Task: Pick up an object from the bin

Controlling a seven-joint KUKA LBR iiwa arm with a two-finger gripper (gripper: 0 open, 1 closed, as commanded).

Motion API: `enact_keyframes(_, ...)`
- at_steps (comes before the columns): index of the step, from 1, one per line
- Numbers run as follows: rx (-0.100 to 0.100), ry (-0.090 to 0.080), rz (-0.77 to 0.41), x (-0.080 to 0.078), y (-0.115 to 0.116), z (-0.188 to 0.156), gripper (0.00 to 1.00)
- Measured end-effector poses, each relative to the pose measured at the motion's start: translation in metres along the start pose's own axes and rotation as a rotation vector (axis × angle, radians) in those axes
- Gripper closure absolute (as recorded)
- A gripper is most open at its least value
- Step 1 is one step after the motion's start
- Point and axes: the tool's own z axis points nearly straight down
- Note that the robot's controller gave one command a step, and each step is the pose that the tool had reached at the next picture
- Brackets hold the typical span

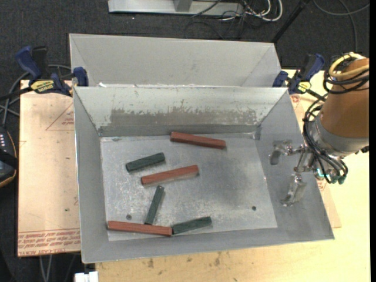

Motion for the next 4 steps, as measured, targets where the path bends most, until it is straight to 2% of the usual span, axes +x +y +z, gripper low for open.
enact_keyframes(1, -0.003, 0.001, -0.022, -0.021, 0.053, 0.088, 0.00)
enact_keyframes(2, 0.000, -0.012, -0.209, -0.140, 0.103, 0.141, 0.00)
enact_keyframes(3, 0.002, -0.015, -0.413, -0.145, 0.163, 0.149, 0.00)
enact_keyframes(4, 0.003, -0.016, -0.519, -0.093, 0.143, 0.148, 0.00)
